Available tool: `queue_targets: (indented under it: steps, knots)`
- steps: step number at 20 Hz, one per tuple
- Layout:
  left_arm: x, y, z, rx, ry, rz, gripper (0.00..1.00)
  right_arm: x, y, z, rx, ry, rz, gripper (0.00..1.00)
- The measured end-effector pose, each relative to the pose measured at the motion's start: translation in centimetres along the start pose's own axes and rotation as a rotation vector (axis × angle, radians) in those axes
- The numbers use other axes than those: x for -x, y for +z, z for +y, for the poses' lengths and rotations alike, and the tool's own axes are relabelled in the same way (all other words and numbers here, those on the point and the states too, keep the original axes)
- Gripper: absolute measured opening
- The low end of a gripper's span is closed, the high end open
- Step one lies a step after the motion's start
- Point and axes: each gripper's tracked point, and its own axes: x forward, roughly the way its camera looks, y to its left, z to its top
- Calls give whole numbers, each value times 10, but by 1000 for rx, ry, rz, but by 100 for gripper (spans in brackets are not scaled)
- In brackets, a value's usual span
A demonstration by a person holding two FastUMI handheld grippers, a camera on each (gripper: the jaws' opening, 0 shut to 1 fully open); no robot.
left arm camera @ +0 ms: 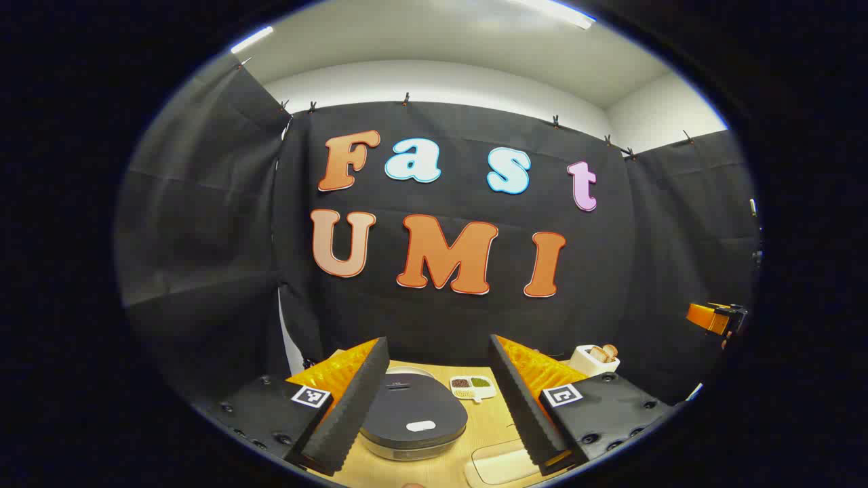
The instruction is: Close the left gripper, press the button to open the rice cooker; take a wooden spoon from the chopstick holder with the right hand, scoop a spoonful of rice and pour it into the rice cooker, then put the wooden spoon back into the chopstick holder.
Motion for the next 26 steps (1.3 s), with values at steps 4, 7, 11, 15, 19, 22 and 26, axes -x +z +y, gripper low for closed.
queue_targets:
  steps: [4, 7, 11, 15, 19, 22, 26]
  knots:
    - [8, 16, 4, -17, 11, -28, 96, -1, -3, -7, 38, -18, 18, 95]
    - [14, 18, 8, -41, 38, -33, 95, 0, -6, -6, 38, -1, 29, 95]
    - [12, 21, 8, -36, 39, -24, 97, -1, -6, -6, 58, 1, 27, 95]
    - [8, 28, 12, -74, 57, -41, 96, -2, -6, -5, 64, 1, 24, 95]
    - [4, 31, 8, -59, 34, -37, 100, -3, -7, -4, 71, -3, 23, 95]
    - [2, 32, 12, -65, 40, -38, 95, -4, -8, -3, 75, -4, 25, 95]
    - [1, 34, 15, -86, 44, -40, 100, -5, -8, -3, 68, -3, 29, 95]
